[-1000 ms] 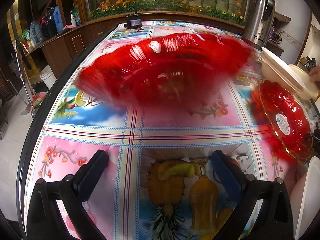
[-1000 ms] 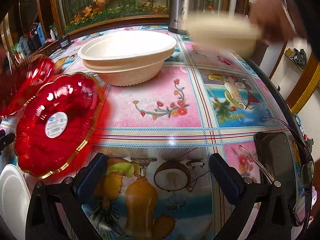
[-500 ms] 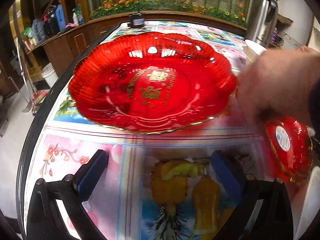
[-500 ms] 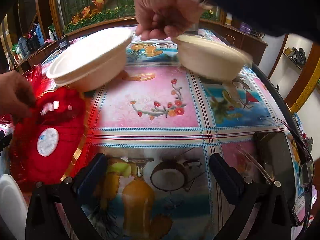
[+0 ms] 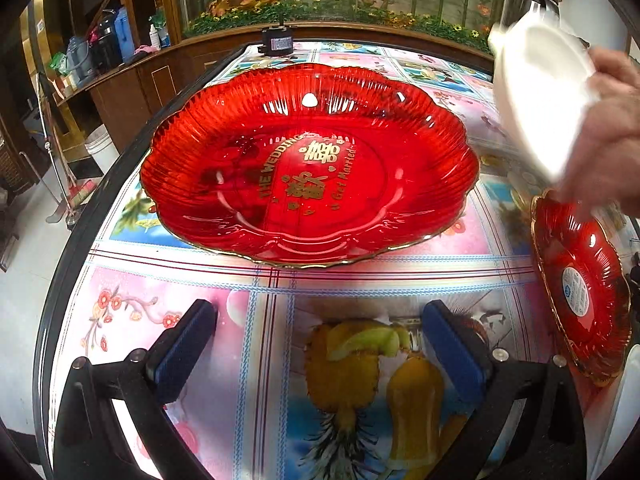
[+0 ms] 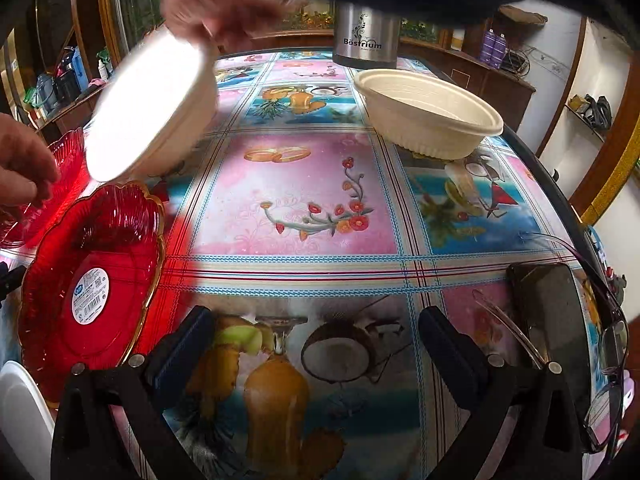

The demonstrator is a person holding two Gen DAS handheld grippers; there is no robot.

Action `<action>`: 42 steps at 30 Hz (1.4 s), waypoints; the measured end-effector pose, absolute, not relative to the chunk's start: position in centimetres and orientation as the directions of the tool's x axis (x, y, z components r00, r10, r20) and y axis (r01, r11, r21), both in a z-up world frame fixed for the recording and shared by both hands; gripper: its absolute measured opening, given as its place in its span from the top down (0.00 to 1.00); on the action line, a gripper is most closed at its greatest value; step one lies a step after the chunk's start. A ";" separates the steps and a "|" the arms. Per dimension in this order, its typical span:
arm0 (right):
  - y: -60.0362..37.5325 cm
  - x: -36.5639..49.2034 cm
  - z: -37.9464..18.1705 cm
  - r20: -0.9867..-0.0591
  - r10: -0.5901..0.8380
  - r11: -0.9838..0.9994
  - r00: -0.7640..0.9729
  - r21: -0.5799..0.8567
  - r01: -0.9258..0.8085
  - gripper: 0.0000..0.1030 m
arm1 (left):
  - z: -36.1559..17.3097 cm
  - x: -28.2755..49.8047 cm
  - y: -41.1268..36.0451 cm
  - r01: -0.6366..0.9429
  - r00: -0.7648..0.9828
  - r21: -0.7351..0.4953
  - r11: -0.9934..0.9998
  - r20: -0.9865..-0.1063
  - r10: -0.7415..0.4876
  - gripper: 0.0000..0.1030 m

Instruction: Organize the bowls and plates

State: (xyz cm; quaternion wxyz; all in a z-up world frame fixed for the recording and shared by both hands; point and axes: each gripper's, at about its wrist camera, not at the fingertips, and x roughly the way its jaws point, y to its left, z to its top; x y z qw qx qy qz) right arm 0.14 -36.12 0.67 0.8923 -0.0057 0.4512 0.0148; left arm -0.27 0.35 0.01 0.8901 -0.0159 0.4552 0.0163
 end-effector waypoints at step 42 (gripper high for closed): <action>-36.1 0.3 0.7 -0.806 0.028 0.999 0.592 0.003 -0.044 0.01 | 0.1 -0.2 0.3 -0.044 0.584 -0.013 0.999 -0.811 0.015 0.00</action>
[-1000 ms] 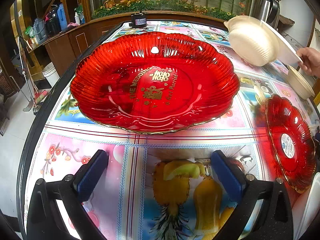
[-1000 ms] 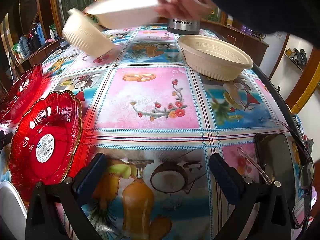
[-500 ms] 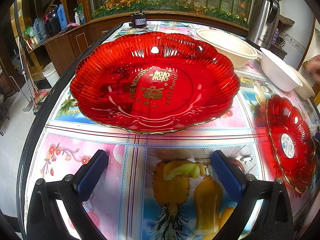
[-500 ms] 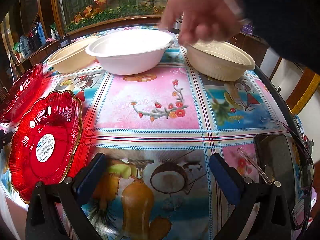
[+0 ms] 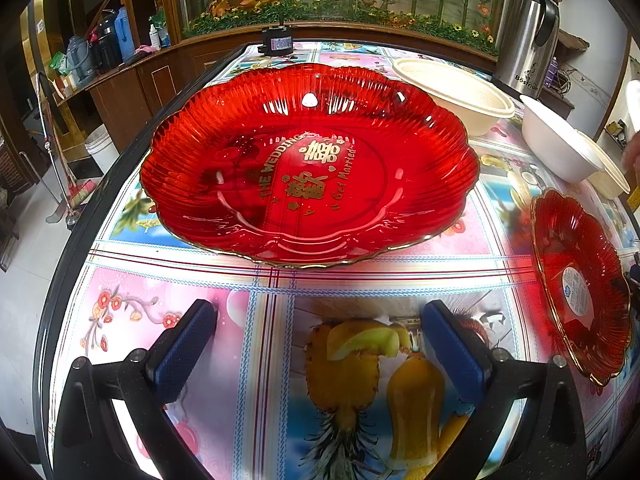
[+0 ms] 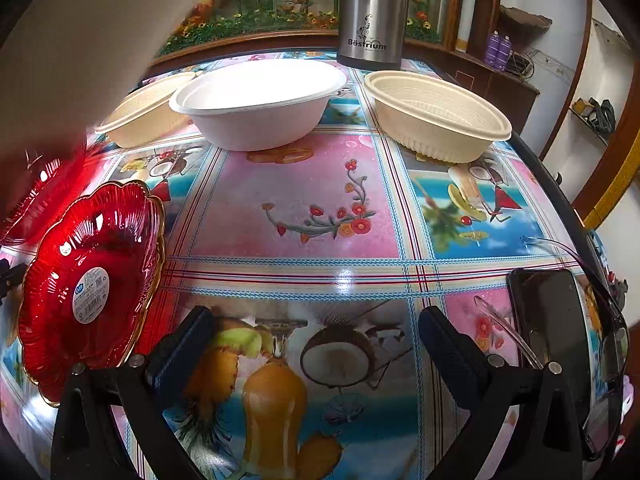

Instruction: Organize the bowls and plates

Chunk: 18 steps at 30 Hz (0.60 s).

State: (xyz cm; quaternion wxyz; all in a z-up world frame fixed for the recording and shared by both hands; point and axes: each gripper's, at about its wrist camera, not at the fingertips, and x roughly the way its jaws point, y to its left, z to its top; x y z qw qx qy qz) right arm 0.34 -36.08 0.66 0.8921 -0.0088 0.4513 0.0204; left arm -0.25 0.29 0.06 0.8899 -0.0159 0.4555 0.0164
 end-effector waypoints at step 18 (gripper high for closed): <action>-36.1 0.4 0.6 -0.806 0.025 0.999 0.592 0.003 -0.038 0.01 | 0.1 -0.2 0.3 -0.044 0.584 -0.014 0.999 -0.811 0.015 0.00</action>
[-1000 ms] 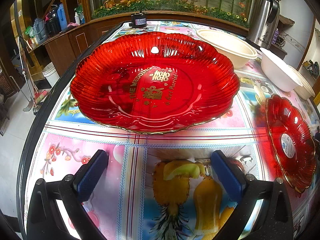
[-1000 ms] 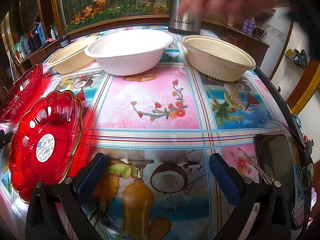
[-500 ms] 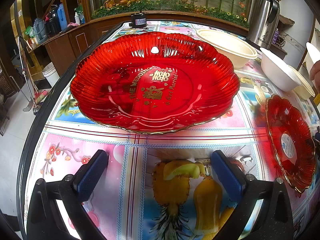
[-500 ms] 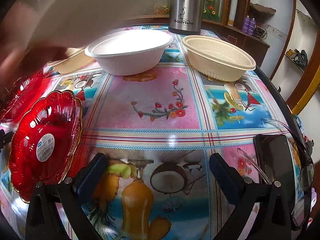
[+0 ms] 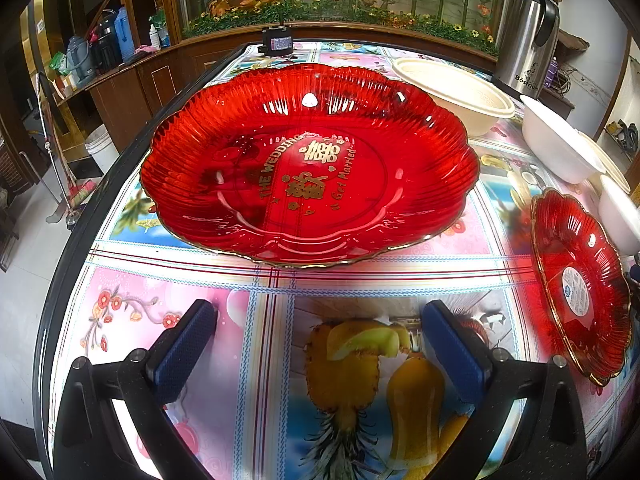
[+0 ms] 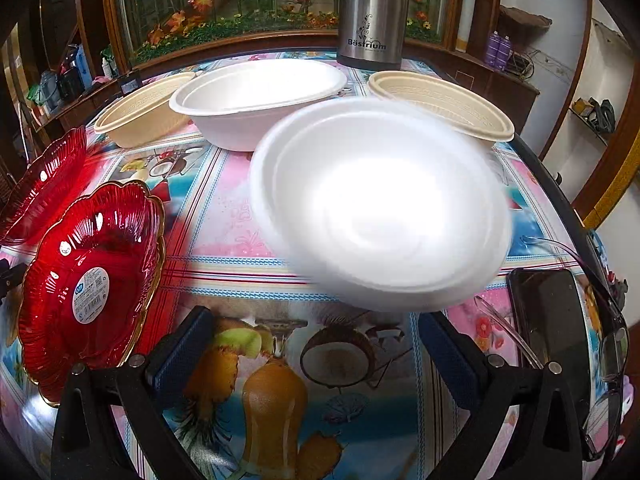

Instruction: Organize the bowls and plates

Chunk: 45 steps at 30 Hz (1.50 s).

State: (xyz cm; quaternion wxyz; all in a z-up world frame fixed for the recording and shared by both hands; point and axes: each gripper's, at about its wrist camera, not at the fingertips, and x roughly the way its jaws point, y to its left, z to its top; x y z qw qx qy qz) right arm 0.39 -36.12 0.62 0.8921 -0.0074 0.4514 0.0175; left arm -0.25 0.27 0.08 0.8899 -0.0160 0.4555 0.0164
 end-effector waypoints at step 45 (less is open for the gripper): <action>-22.5 4.2 11.9 -0.737 0.547 0.833 0.397 0.433 -0.345 0.47 | 0.6 -3.2 2.5 0.030 0.464 -0.021 0.999 -0.885 -0.033 0.00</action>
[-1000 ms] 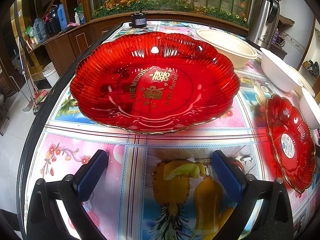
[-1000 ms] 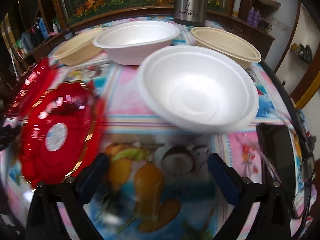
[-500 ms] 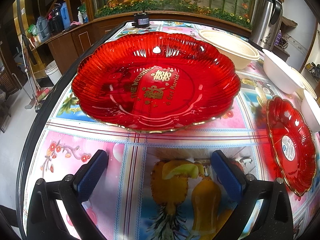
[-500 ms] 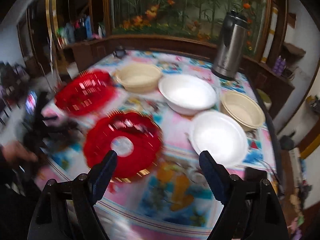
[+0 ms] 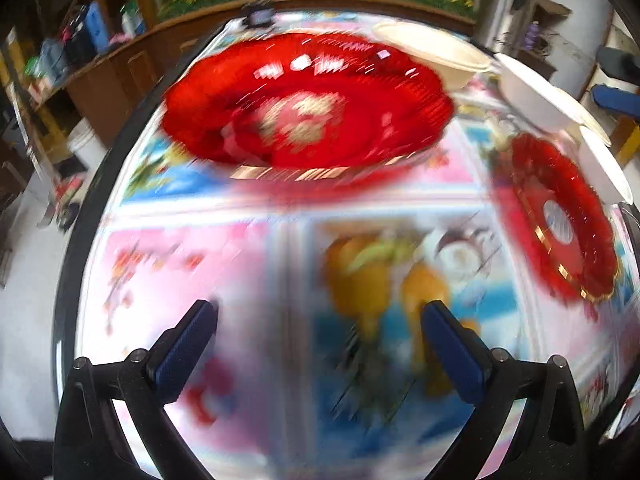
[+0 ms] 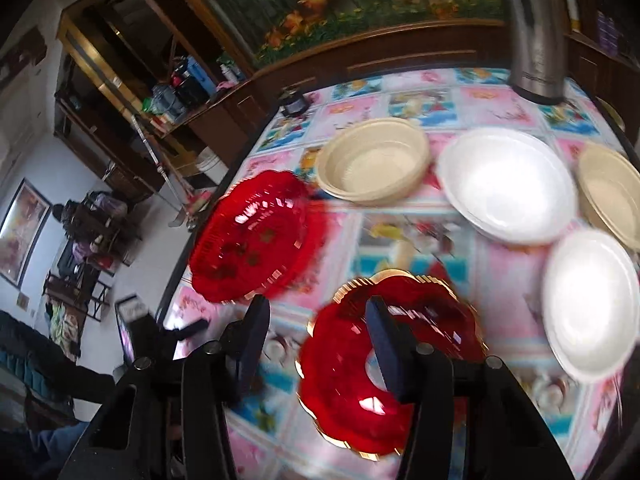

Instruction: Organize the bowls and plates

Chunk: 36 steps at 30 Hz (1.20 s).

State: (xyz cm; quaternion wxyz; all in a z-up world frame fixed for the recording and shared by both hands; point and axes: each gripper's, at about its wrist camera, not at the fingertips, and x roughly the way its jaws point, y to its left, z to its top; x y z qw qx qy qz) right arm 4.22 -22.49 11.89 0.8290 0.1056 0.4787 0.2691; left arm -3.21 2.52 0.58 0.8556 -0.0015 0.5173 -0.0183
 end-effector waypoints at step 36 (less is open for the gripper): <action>-15.0 15.1 5.3 -0.821 0.515 0.852 0.244 0.460 -0.250 0.81 | 2.9 13.1 14.0 -0.158 0.379 -0.266 0.951 -0.905 -0.190 0.71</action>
